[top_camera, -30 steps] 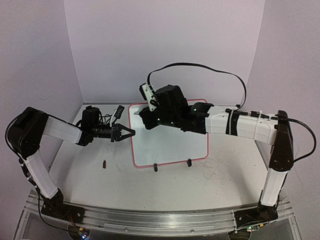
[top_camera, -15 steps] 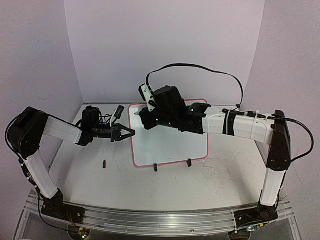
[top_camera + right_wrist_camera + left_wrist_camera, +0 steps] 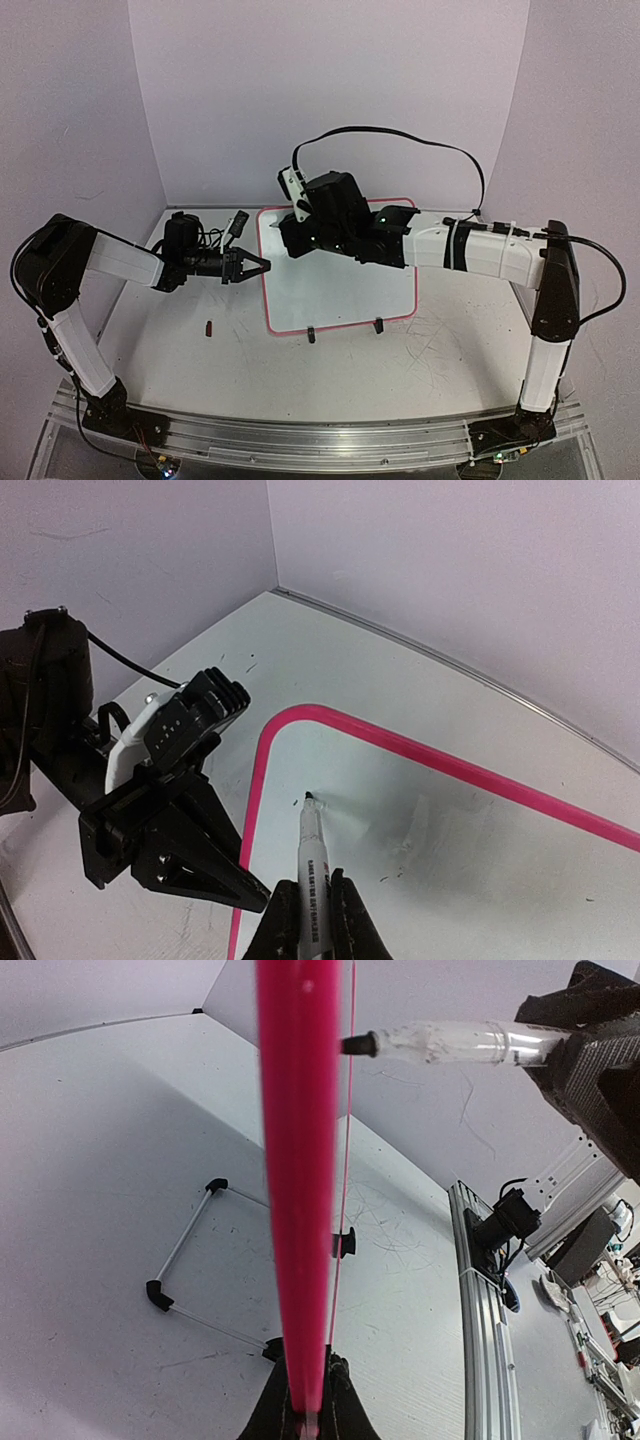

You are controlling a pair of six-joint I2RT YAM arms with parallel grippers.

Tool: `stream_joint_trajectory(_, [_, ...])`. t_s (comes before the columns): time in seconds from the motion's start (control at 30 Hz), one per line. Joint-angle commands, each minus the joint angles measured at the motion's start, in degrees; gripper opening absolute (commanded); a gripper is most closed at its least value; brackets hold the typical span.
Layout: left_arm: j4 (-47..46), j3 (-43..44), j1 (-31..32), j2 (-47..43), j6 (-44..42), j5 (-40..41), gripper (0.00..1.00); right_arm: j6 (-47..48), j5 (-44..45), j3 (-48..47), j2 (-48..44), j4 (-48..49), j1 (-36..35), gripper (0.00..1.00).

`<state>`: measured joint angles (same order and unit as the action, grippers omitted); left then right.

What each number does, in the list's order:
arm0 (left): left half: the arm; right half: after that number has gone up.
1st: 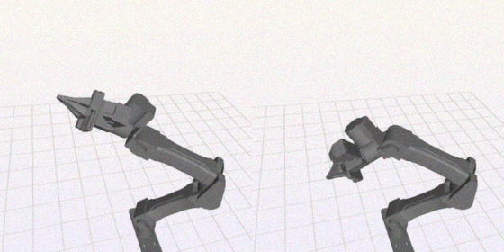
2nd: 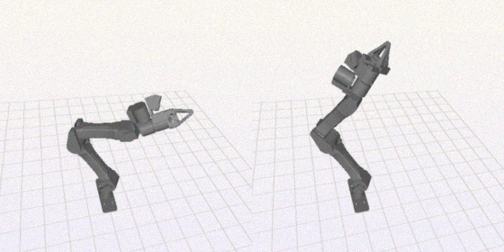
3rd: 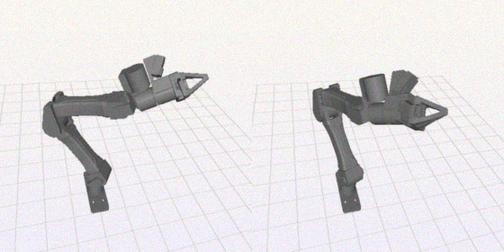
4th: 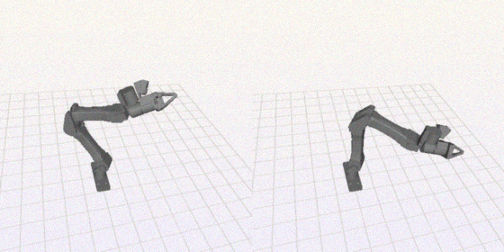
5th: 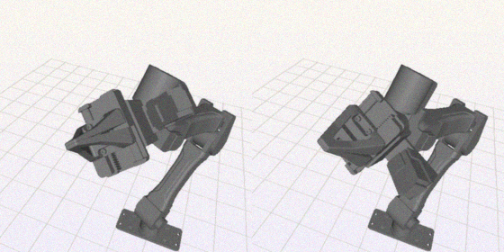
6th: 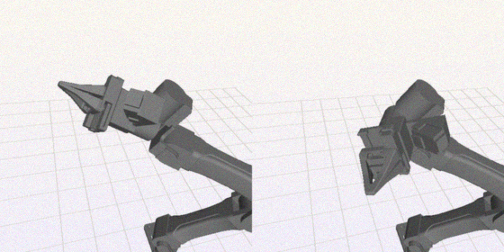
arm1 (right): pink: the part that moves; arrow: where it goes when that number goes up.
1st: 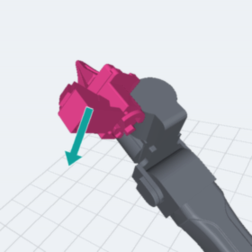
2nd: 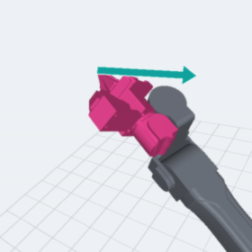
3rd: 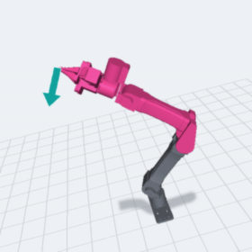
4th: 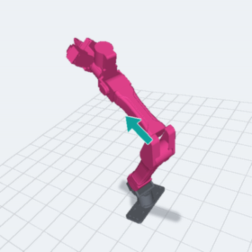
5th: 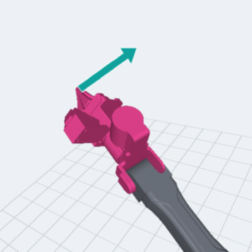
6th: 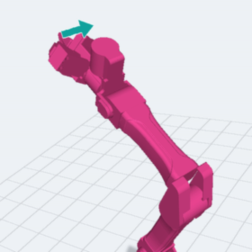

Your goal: Write a sentence on the whiteboard

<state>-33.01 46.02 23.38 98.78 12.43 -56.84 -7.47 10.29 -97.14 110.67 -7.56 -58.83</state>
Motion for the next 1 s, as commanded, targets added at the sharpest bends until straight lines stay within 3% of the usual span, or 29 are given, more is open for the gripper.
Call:
stream_joint_trajectory(0.0, [0.24,-0.16,0.97,0.09,-1.71,1.91,0.00,0.85,1.96,-2.55,0.77,1.06,-0.32,0.00])
stream_joint_trajectory(0.97, [0.26,0.17,0.98,0.40,-1.44,1.50,0.00,-1.58,1.91,1.65,-0.48,1.06,-0.91,0.00])
